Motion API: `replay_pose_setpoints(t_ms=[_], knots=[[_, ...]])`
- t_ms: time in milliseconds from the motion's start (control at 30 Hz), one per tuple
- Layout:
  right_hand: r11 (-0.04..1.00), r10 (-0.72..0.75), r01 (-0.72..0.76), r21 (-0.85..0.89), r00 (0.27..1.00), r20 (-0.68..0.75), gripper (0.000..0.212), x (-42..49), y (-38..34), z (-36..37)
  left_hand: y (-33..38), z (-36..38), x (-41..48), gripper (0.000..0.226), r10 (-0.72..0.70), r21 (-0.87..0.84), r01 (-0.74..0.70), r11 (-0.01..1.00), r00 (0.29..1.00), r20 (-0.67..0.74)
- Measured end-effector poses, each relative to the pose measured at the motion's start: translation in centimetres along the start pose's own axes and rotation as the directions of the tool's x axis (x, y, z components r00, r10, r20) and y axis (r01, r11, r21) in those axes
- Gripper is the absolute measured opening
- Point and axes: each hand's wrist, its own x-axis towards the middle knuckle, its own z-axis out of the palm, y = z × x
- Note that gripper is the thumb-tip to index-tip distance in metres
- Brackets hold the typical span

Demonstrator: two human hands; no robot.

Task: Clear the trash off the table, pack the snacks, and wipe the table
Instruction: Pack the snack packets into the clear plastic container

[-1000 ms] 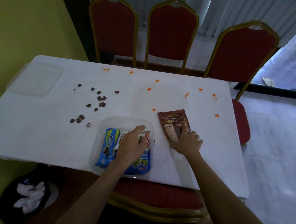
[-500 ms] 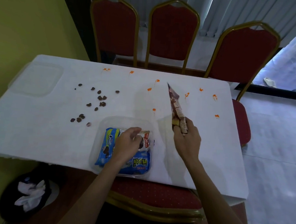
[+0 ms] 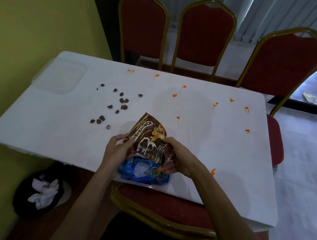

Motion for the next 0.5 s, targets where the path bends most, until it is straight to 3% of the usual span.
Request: replay_pose_setpoints(t_ms=[167,300,400,500], knots=[[0.975,-0.169,0.114,-0.190,0.936,-0.309,0.048,1.6,0.3,0.7,-1.7,-0.5,-0.6,0.029,0.067,0.152,-0.057,0.987,0.996,-0.064],[0.886,-0.349,0.157,-0.437,0.847,-0.402,0.059,3.1,0.7,0.8,-1.8,-0.6,-1.1,0.033,0.129,0.268,-0.100,0.958,0.987,-0.093],[0.743,-0.492,0.115,-0.659,0.762,-0.421,0.066,3.3,0.6,0.4,-1.7,-0.5,-1.7,0.037,0.143,0.345,-0.113,0.932,0.988,-0.063],[0.534,-0.596,-0.007,-0.845,0.706,-0.383,0.058,3.5,0.7,0.0,-1.4,-0.3,-2.5,0.032,0.166,0.429,-0.145,0.892,0.986,-0.011]])
